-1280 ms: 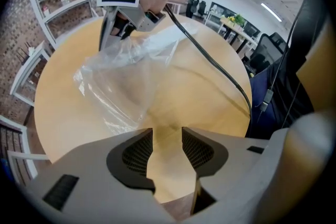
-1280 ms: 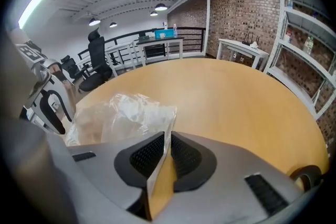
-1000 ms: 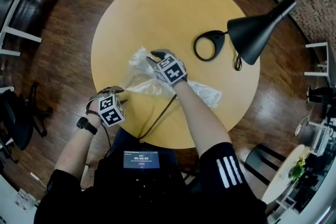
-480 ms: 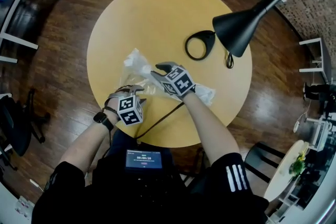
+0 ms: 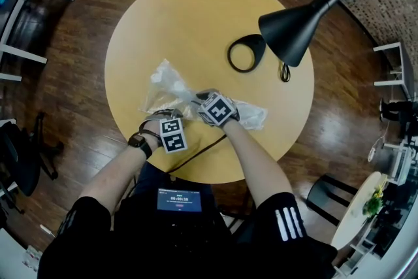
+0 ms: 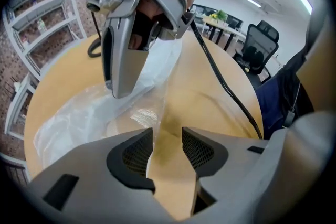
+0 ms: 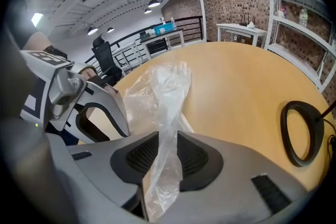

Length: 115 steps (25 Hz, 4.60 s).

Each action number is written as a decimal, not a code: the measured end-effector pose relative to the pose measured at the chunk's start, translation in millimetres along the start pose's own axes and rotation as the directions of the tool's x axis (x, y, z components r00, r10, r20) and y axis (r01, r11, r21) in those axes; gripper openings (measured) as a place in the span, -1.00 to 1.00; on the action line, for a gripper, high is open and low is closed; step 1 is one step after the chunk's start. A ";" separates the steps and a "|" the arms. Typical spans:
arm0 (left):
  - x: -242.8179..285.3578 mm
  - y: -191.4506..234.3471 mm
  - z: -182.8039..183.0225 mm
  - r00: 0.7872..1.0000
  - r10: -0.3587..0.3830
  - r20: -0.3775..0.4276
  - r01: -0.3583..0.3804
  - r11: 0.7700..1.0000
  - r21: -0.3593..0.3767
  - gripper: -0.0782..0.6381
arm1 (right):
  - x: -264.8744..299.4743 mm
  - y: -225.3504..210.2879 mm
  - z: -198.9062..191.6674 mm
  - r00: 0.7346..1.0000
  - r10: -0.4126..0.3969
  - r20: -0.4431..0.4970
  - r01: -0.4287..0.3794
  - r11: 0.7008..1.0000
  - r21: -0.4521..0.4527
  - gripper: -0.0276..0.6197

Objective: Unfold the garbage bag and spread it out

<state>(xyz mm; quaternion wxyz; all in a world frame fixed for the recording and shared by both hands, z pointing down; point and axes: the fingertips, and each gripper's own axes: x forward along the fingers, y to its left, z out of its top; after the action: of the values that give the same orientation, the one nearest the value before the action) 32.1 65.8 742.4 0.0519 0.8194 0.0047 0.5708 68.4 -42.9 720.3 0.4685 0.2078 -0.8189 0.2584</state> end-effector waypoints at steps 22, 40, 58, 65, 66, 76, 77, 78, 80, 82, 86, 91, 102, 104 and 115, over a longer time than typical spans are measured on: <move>-15.1 -28.7 -38.5 0.994 -0.099 -0.036 0.098 0.995 -0.029 -0.28 | -27.5 -40.2 37.2 0.999 -0.041 0.016 0.042 0.996 -0.077 -0.87; -20.4 -12.8 -55.2 0.997 -0.082 0.005 0.082 0.990 -0.116 -0.33 | 15.2 -60.5 19.1 0.994 -0.019 -0.109 0.013 0.999 -0.047 -0.55; -19.9 -9.2 -60.2 0.997 -0.042 -0.057 0.038 0.998 -0.058 -0.33 | -81.4 29.5 50.3 0.937 0.257 0.234 -0.243 0.966 -0.089 -0.44; -38.3 7.2 -36.9 0.993 0.108 -0.038 -0.107 0.994 0.036 -0.33 | -61.8 -15.1 44.3 0.962 0.158 0.221 -0.182 0.979 0.092 -0.44; -34.9 6.7 -35.8 0.994 0.102 -0.044 -0.101 0.994 0.035 -0.33 | -54.3 -16.1 42.4 0.967 0.160 0.196 -0.182 0.979 0.097 -0.44; -7.7 -5.5 -38.4 0.997 0.001 -0.081 -0.005 0.998 -0.055 -0.33 | 11.3 -18.9 28.9 0.990 0.139 -0.012 -0.138 0.988 0.073 -0.47; -7.7 -5.5 -38.3 0.997 -0.006 -0.077 0.001 0.998 -0.064 -0.33 | 14.9 -18.2 26.8 0.990 0.139 -0.027 -0.137 0.988 0.066 -0.53; -7.6 -5.6 -38.2 0.997 -0.011 -0.074 0.005 0.997 -0.072 -0.33 | 18.1 -17.0 24.5 0.989 0.140 -0.041 -0.137 0.989 0.057 -0.60; -7.5 -5.7 -38.1 0.997 -0.016 -0.069 0.010 0.997 -0.081 -0.33 | 22.2 -15.1 20.6 0.989 0.137 -0.062 -0.135 0.990 0.036 -0.70; -8.2 -5.6 -38.4 0.998 -0.016 -0.066 0.011 0.996 -0.087 -0.33 | 21.7 -15.1 20.6 0.990 0.125 -0.063 -0.124 0.992 0.015 -0.82; -10.0 -6.5 -40.7 0.998 -0.022 -0.058 0.017 0.995 -0.096 -0.35 | 10.0 -27.0 32.3 0.997 0.075 -0.008 -0.075 0.997 0.009 -0.89; -12.5 -15.7 -46.1 0.997 -0.040 -0.064 0.034 0.996 -0.086 -0.36 | -9.0 -53.1 45.5 0.998 -0.009 0.059 0.006 0.998 0.059 -0.89; -14.5 -32.8 -54.1 0.997 -0.050 -0.059 0.044 0.994 -0.098 -0.33 | -16.4 -91.1 52.2 0.983 -0.179 0.046 0.179 0.984 0.002 -0.89; -15.0 -35.1 -55.3 0.997 -0.053 -0.055 0.047 0.993 -0.106 -0.33 | -14.4 -98.1 48.6 0.978 -0.206 0.023 0.206 0.979 -0.007 -0.89; -13.9 -33.9 -56.0 0.996 -0.063 -0.058 0.057 0.993 -0.102 -0.33 | -8.3 -119.3 32.7 0.967 -0.253 -0.024 0.254 0.966 0.039 -0.85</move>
<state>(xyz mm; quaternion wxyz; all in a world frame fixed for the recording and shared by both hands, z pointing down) -23.5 103.1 745.6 0.1097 0.7976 0.0022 0.5931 120.3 -155.3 726.4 0.5009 0.3183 -0.7755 0.2156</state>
